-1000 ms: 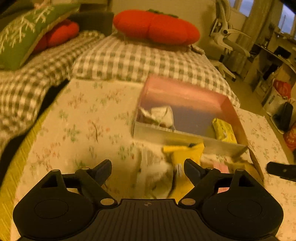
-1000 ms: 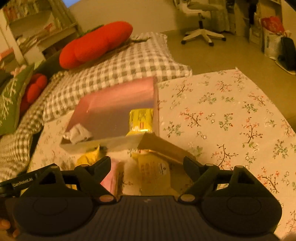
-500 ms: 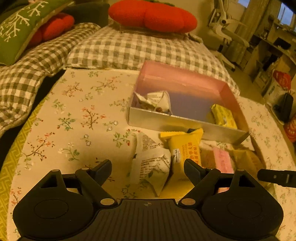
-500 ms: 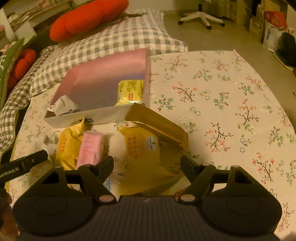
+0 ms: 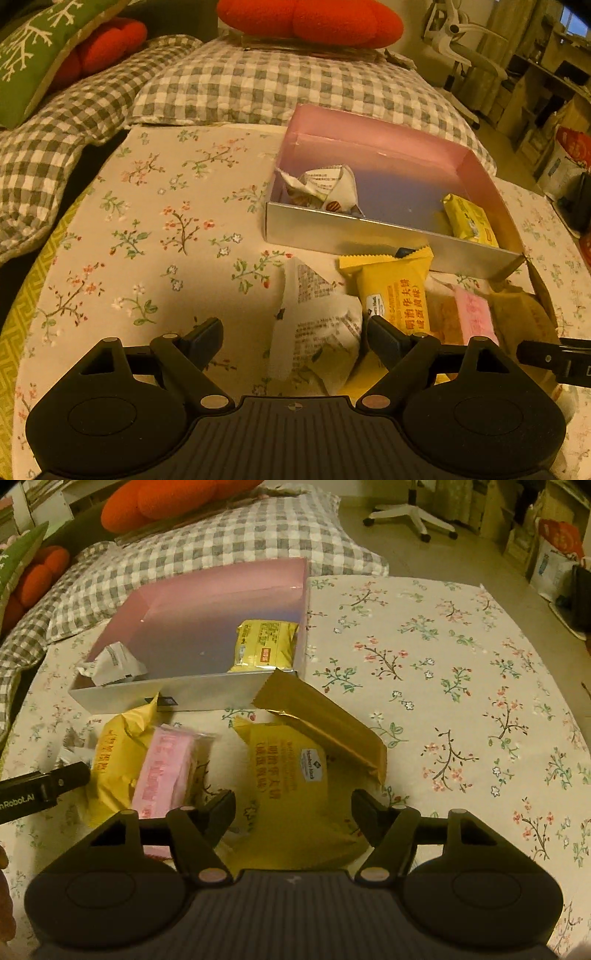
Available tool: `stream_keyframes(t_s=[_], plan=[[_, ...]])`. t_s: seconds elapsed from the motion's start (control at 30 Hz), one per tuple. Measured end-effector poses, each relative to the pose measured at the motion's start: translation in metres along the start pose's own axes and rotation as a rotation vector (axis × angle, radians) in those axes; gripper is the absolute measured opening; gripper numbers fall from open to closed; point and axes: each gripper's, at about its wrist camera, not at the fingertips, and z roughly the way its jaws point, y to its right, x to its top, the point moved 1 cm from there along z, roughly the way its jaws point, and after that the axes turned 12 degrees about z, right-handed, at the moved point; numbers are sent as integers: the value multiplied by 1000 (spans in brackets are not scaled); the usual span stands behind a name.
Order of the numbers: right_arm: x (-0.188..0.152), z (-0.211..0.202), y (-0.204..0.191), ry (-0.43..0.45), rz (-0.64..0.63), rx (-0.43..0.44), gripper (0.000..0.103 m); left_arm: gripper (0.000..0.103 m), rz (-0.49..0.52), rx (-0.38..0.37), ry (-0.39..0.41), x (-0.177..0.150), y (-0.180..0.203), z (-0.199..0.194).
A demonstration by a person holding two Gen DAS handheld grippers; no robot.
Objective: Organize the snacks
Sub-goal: 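Grasp the yellow waffle sandwich packet with the right tool while the left grasps a white wrapper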
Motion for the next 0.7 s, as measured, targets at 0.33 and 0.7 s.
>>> stream_keyframes(t_s=[0.33,0.7], plan=[[2,8,-2,-15,9,-3,47,83,28,25,-61,-3,1,22],[1,8,-4,-19,21,7,39,49,61,55,-47,-4,5,20]])
